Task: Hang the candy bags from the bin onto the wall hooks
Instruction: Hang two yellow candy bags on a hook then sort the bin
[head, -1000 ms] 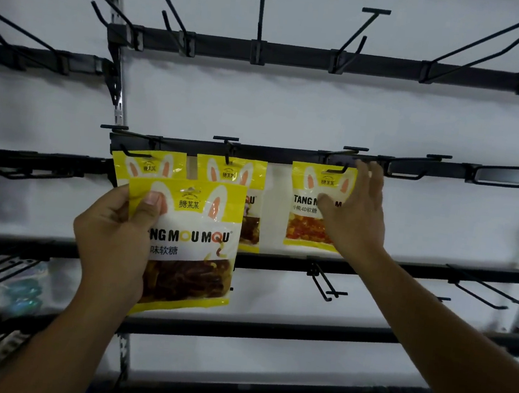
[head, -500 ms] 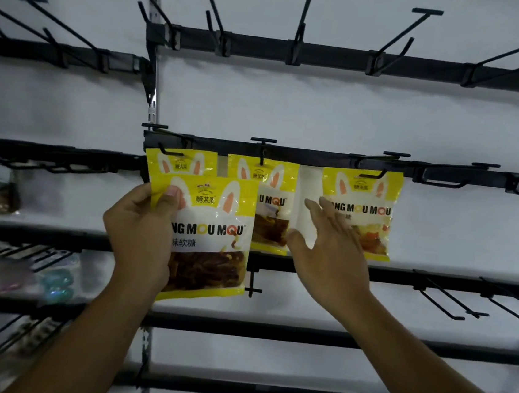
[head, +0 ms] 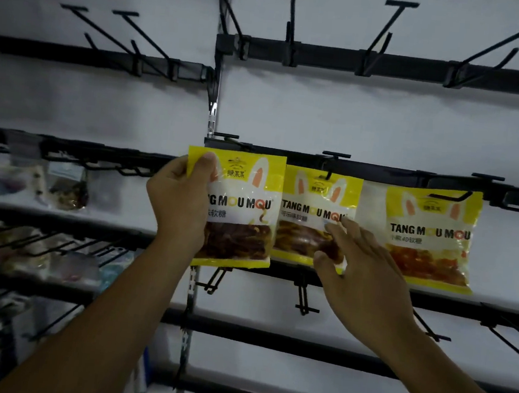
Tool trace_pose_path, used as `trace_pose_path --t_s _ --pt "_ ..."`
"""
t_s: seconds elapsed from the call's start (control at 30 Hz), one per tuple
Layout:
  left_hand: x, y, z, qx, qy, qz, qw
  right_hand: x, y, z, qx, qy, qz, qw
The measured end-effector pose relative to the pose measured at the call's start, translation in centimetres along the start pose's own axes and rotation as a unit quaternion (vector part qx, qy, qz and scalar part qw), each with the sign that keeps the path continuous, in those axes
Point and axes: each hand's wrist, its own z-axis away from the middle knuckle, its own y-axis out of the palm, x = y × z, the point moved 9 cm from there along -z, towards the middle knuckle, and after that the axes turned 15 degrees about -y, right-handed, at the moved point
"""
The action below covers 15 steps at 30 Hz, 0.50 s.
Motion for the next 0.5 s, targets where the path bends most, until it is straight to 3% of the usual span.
trace_pose_path --t_s 0.5 --pt "0.9 -0.1 -3.2 -0.005 0.001 -0.011 1.0 0.2 2.0 -0.2 0.041 -0.002 0.034 0.999"
